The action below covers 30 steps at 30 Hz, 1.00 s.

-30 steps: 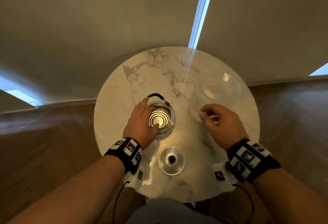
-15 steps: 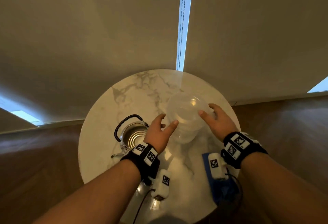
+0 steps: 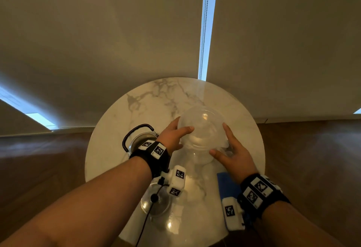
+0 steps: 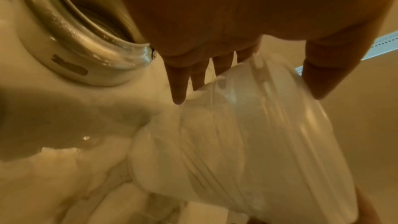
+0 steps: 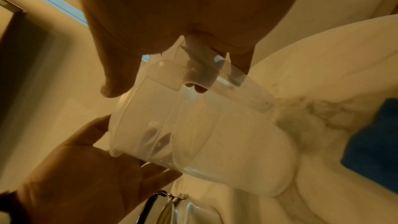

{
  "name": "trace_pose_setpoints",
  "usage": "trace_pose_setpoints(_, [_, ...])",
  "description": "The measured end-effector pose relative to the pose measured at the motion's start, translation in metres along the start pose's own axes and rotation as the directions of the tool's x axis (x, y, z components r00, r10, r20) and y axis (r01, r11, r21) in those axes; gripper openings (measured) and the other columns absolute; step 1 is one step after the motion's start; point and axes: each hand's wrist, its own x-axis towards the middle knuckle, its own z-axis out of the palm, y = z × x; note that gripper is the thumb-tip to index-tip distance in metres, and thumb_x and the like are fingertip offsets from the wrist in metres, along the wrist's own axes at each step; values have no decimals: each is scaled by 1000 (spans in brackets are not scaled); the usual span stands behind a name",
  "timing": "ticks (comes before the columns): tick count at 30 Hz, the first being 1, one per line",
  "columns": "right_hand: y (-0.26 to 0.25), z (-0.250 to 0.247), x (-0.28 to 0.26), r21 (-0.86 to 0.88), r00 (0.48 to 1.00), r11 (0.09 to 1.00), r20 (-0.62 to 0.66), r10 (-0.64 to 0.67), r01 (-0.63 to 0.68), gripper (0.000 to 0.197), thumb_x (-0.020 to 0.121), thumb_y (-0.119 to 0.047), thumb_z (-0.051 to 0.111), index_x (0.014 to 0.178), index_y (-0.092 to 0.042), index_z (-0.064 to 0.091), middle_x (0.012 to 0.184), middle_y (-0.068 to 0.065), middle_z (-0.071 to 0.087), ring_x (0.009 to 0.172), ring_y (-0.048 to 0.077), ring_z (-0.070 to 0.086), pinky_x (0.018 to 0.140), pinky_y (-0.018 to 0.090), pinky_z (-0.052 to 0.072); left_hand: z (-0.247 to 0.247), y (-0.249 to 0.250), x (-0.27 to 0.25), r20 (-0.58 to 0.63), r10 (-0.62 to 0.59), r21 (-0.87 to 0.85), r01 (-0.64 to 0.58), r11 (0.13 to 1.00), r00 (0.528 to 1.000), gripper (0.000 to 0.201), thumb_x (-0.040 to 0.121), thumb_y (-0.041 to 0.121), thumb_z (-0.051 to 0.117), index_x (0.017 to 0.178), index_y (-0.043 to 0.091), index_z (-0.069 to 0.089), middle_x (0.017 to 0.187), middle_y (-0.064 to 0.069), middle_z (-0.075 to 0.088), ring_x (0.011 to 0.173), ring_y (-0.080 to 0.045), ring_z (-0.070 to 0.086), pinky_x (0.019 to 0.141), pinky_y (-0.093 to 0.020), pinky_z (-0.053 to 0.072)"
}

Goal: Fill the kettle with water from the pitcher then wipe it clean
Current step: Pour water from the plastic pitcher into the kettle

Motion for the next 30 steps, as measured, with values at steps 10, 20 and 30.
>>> trace_pose_setpoints(10, [-58, 9, 1, -166, 995, 982, -22, -99, 94, 78, 61, -55, 80, 134, -48, 56, 125, -21, 60, 116, -4, 55, 105, 31, 44, -30, -19, -48, -39, 43, -47, -45, 998, 998, 59, 79, 54, 79, 129, 26, 66, 120, -1, 76, 112, -24, 72, 94, -44, 60])
trace_pose_setpoints(20, [-63, 63, 6, -432, 995, 896, 55, -87, 102, 79, 55, -75, 77, 129, -55, 58, 112, -15, 70, 104, 6, 61, 95, 30, 52, -71, -57, -82, -145, -73, -211, 42, 977, 987, 53, 84, 56, 74, 123, 20, 69, 114, -9, 78, 107, -31, 74, 98, -49, 58])
trace_pose_setpoints(30, [-73, 102, 13, -621, 999, 784, 34, 9, 14, 77, 57, -80, 74, 128, -53, 60, 82, -18, 61, 83, 3, 60, 82, 27, 52, -91, -78, -80, -103, -136, -337, 94, 937, 985, 44, 92, 51, 69, 120, 16, 66, 114, -10, 78, 109, -33, 73, 102, -53, 55])
